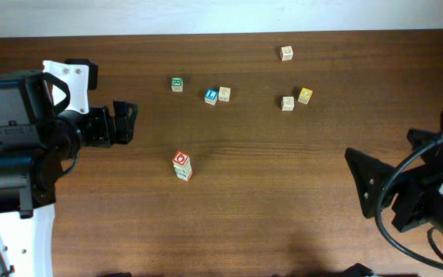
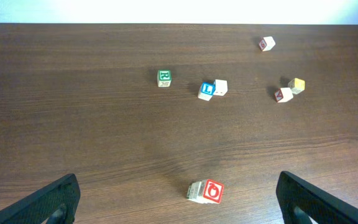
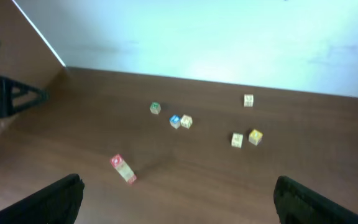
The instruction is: Rotate 4 blocks
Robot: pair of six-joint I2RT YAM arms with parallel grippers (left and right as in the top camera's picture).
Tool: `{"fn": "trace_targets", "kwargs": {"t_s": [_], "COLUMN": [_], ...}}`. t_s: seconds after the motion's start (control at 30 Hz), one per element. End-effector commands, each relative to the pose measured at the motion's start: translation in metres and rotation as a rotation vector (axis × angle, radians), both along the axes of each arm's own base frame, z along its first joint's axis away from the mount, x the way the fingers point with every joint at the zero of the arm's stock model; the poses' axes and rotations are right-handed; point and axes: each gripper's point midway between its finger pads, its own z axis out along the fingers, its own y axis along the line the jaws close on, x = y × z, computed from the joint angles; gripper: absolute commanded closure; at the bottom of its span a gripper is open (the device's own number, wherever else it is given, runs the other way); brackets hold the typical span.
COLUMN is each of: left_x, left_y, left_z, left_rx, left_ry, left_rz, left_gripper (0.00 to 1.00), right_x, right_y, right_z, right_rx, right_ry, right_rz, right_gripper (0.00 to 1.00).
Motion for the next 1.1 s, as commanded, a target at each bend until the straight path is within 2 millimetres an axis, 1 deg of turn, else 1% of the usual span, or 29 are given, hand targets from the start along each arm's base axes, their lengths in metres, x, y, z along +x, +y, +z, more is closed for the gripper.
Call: {"fn": "trace_targets", "kwargs": {"t_s": [0.0, 0.13, 0.17, 0.2, 0.23, 0.3, 0.37, 0.4, 0.5, 0.6, 0.67, 0.7, 0.77, 0.9, 0.93, 1.0, 1.07], "left_x": [-0.003, -0.003, -0.003, -0.003, -0.003, -0.003, -0.003, -0.003, -0.003, -0.003, -0.003, -0.003, -0.003, -0.003, -0.003, -0.003, -0.003], "left_y": [0.001, 0.001, 0.001, 0.001, 0.001, 0.001, 0.001, 0.001, 0.001, 0.001, 0.001, 0.001, 0.001, 0.001, 0.001, 0.001, 0.001], "left_z": [0.007, 0.007, 0.007, 0.007, 0.007, 0.007, 0.007, 0.007, 0.007, 0.007, 0.007, 0.007, 0.007, 0.007, 0.007, 0.007, 0.007], "left_rx": [0.018, 0.018, 0.018, 0.018, 0.018, 0.018, 0.018, 0.018, 0.018, 0.018, 0.018, 0.018, 0.018, 0.018, 0.018, 0.018, 0.018], "left_ry": [-0.024, -0.024, -0.024, -0.024, -0.024, -0.024, -0.024, -0.024, -0.024, -0.024, -0.024, -0.024, -0.024, -0.024, -0.024, -0.024, -0.024], "left_rz": [-0.003, -0.003, -0.003, -0.003, -0.003, -0.003, -0.003, -0.003, -0.003, -0.003, -0.003, -0.003, -0.003, -0.003, -0.003, -0.003, -0.003], "left_gripper": [0.01, 0.01, 0.01, 0.01, 0.01, 0.01, 0.01, 0.01, 0.01, 0.01, 0.01, 0.01, 0.01, 0.01, 0.01, 0.01, 0.01], "right_x": [0.001, 0.021, 0.030, 0.035, 0.046, 0.057, 0.068, 0.070, 0.070, 0.066, 0.064, 0.063, 0.064, 0.069, 0.071, 0.071, 0.070], "right_y": [-0.009, -0.021, -0.023, -0.025, -0.026, -0.024, -0.019, -0.018, -0.022, -0.033, -0.041, -0.045, -0.049, -0.052, -0.050, -0.049, -0.048], "right_z": [-0.007, -0.022, -0.029, -0.032, -0.039, -0.050, -0.068, -0.074, -0.109, -0.145, -0.171, -0.190, -0.214, -0.257, -0.272, -0.287, -0.297], "right_rx": [-0.034, -0.089, -0.100, -0.103, -0.112, -0.125, -0.143, -0.144, -0.112, -0.094, -0.091, -0.089, -0.088, -0.082, -0.078, -0.071, -0.069], "right_ry": [0.019, 0.035, 0.032, 0.024, 0.000, -0.049, -0.141, -0.165, -0.238, -0.295, -0.323, -0.343, -0.364, -0.417, -0.432, -0.447, -0.456], "right_rz": [-0.043, -0.145, -0.168, -0.183, -0.194, -0.168, -0.106, -0.094, -0.091, -0.124, -0.154, -0.169, -0.186, -0.201, -0.194, -0.189, -0.186], "right_gripper": [0.02, 0.02, 0.02, 0.02, 0.02, 0.02, 0.02, 0.02, 0.02, 0.02, 0.02, 0.02, 0.02, 0.02, 0.02, 0.02, 0.02]}}
